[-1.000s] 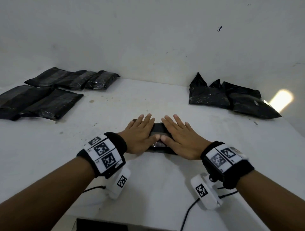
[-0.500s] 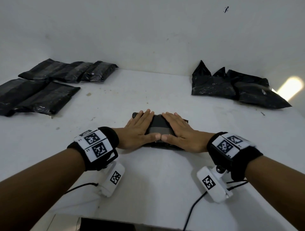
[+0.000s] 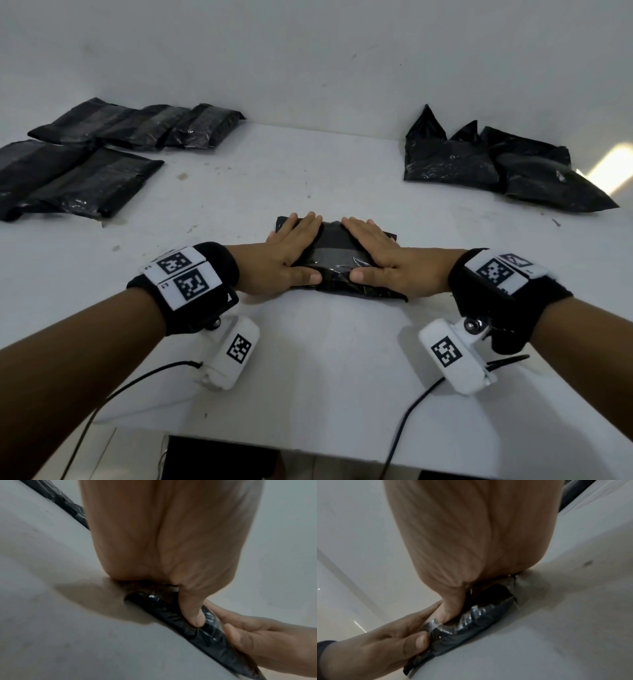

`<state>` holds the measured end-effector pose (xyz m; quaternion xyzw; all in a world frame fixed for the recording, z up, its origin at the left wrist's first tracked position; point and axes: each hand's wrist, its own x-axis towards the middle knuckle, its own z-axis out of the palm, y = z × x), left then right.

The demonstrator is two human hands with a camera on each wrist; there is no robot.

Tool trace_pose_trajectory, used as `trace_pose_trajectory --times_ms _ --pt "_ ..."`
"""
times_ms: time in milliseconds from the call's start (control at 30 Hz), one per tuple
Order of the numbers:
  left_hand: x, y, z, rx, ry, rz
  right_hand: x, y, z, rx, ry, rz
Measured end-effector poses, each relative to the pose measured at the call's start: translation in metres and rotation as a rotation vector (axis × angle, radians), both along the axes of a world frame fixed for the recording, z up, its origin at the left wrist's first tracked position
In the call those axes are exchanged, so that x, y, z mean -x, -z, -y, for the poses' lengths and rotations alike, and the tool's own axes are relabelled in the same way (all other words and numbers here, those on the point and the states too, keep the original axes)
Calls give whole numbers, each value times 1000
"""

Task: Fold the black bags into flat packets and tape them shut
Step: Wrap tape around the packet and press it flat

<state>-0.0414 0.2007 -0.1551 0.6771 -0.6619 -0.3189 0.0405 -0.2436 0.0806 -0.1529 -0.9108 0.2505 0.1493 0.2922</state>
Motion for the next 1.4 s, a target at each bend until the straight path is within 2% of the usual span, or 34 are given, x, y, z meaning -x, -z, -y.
trace_pose_trajectory --times_ms 300,433,500,600,733,833,967,1267,1333,1400 --pt "-2 -7 0 -52 -54 -149 3 -12 4 -131 36 -26" --pt "14 -11 0 7 -218 -325 -3 -18 -4 -245 219 181" --pt "21 -8 3 106 -240 -277 -8 -19 -13 -181 280 256" --pt "25 2 7 247 -287 -104 -14 -11 -19 9 276 287" --pt "25 11 7 252 -286 -84 -16 4 -16 113 197 293" --pt "26 11 6 186 -301 -101 -16 10 -15 106 181 276" --pt "10 14 -5 228 -387 -171 -8 8 -12 -40 239 198" --pt "7 12 -14 188 -417 -70 0 9 -9 -321 344 424" --pt "11 5 -15 186 -448 -45 0 3 -11 -298 348 418" --pt "18 -7 -16 225 -452 -19 0 -6 -15 -149 315 373"
